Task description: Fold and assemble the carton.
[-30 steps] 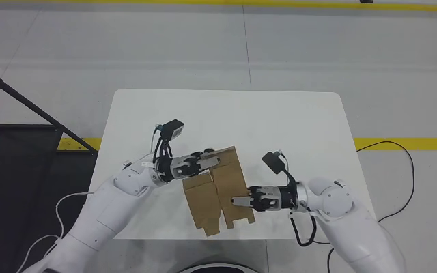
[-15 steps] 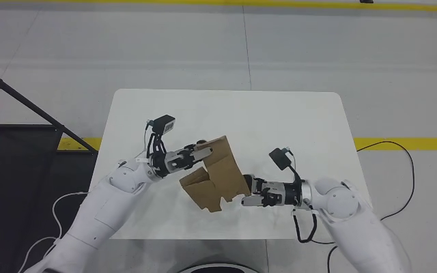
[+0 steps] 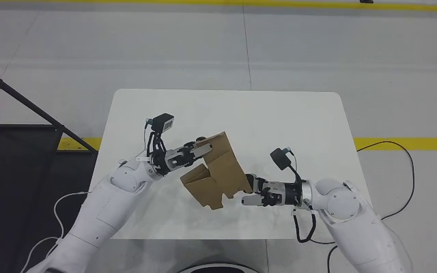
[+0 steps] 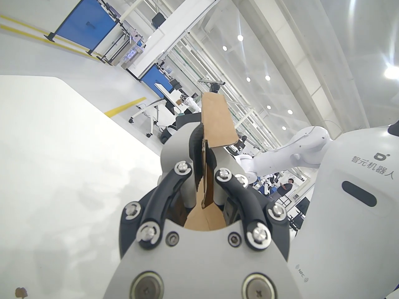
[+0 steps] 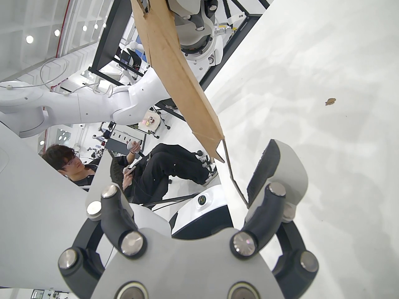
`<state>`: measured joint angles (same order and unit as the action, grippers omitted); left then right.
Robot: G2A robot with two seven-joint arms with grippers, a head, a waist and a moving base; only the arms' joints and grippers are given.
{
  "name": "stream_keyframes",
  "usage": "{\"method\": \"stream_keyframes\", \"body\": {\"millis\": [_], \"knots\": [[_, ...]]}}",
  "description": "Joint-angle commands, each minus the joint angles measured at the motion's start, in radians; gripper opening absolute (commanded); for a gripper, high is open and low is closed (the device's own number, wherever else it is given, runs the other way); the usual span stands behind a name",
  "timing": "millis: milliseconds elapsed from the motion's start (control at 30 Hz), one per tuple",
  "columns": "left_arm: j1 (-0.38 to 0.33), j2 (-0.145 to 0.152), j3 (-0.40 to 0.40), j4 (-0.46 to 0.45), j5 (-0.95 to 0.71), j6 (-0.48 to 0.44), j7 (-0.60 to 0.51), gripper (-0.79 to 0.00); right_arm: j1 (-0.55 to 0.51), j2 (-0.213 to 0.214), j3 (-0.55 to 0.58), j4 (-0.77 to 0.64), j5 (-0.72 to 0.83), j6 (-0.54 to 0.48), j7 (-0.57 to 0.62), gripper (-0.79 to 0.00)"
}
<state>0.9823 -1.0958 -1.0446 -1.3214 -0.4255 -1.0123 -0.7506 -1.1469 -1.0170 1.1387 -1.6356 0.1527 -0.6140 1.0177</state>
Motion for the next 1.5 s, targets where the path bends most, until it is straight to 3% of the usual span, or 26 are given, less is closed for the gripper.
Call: {"method": "stream_keyframes", "body": {"millis": [0, 833, 967, 1233, 1467], "knots": [[0.0, 0.0, 0.0, 0.0, 0.0, 0.0, 0.0, -0.785, 0.0, 0.0, 0.0, 0.0, 0.0, 0.0, 0.0, 0.0], [0.0, 0.0, 0.0, 0.0, 0.0, 0.0, 0.0, -0.785, 0.0, 0.0, 0.0, 0.0, 0.0, 0.0, 0.0, 0.0], [0.016, -0.002, -0.004, -0.024, 0.029, 0.039, 0.039, -0.785, 0.0, 0.0, 0.0, 0.0, 0.0, 0.0, 0.0, 0.0], [0.009, -0.01, -0.015, -0.014, 0.033, 0.073, 0.096, -0.785, -0.055, 0.019, 0.091, -0.038, -0.163, 0.029, -0.083, 0.0], [0.009, -0.013, -0.034, -0.019, 0.08, 0.107, 0.144, -0.785, -0.145, 0.033, 0.201, -0.139, -0.35, 0.024, -0.253, 0.0]]}}
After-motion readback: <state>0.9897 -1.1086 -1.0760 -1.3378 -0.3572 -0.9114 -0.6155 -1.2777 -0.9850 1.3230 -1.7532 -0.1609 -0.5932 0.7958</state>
